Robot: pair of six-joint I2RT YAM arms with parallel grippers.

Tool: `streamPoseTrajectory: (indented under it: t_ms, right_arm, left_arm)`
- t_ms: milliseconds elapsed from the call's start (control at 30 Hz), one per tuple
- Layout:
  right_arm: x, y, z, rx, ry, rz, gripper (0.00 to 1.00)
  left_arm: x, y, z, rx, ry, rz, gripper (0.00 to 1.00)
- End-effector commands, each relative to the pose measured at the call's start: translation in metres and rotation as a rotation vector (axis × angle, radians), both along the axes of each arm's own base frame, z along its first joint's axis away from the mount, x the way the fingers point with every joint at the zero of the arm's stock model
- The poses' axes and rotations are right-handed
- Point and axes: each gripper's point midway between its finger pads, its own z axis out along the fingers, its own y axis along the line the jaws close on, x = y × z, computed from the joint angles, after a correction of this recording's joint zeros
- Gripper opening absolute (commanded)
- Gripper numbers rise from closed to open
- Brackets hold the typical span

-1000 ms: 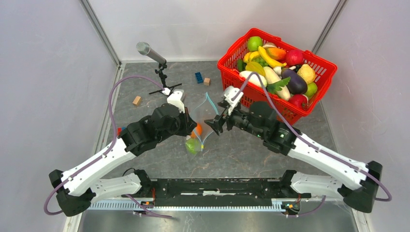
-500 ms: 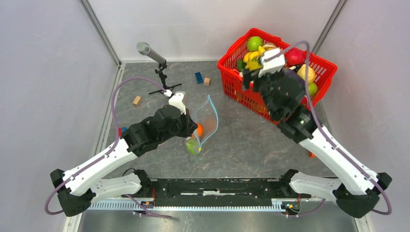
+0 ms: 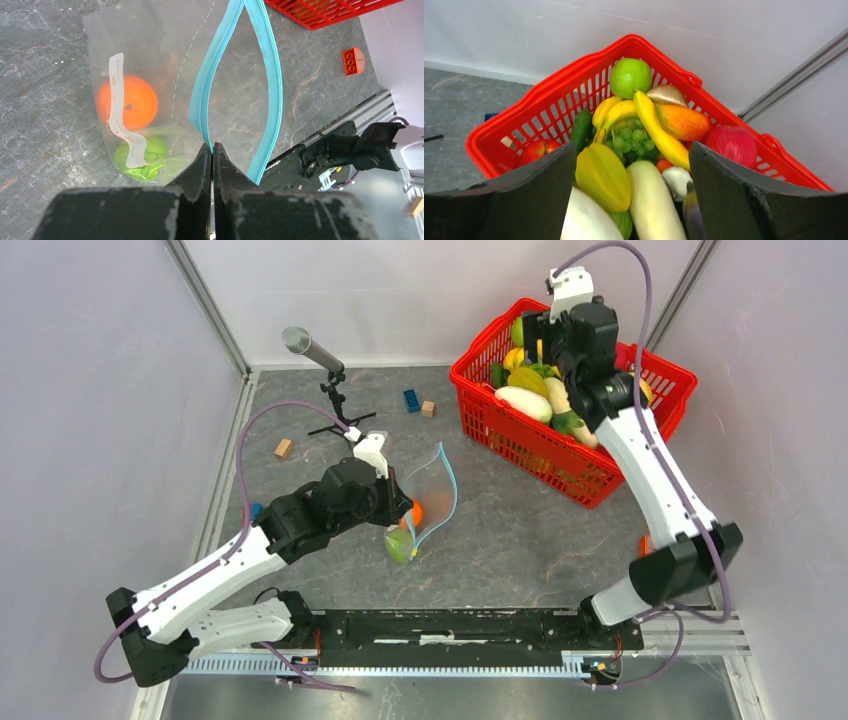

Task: Place the food in the zip-top bag and seal the zipper
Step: Pick up the fake fruit from the bin.

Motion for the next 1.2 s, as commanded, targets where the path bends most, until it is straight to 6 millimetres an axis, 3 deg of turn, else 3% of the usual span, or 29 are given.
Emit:
streamPoseTrajectory:
  t_ms: [0,133,333,500,1000,1167]
  right_arm:
    - [0.033,0.004,0.011,0.027,0.008,0.052,0.87]
    - [0.074,0.004,-0.008,0.027,0.056,0.06,0.87]
    - [0.131,0.003,-0.053,-0.014,0.117,0.053,0.9]
    - [0.166,-0.006,-0.069,0.007,0.1,0.08,0.88]
    - [0.212,-0.005,-0.122,-0.113,0.1,0.119,0.87]
    - [0.218,-0.001,-0.143,-0.122,0.123,0.143,0.8]
  left_arm:
    - [0.004,-0.006,0.008,-0.02,-0.037,-0.025,0.02]
    - [0.005,-0.006,0.006,-0.01,-0.035,-0.027,0.02]
    - [0.004,-0.006,0.004,-0.005,-0.036,-0.033,0.02]
    - [0.005,-0.006,0.004,0.002,-0.035,-0.028,0.02]
    - [0.005,-0.008,0.002,0.009,-0.026,-0.039,0.02]
    - [0.005,-0.01,0.002,0.008,-0.02,-0.043,0.02]
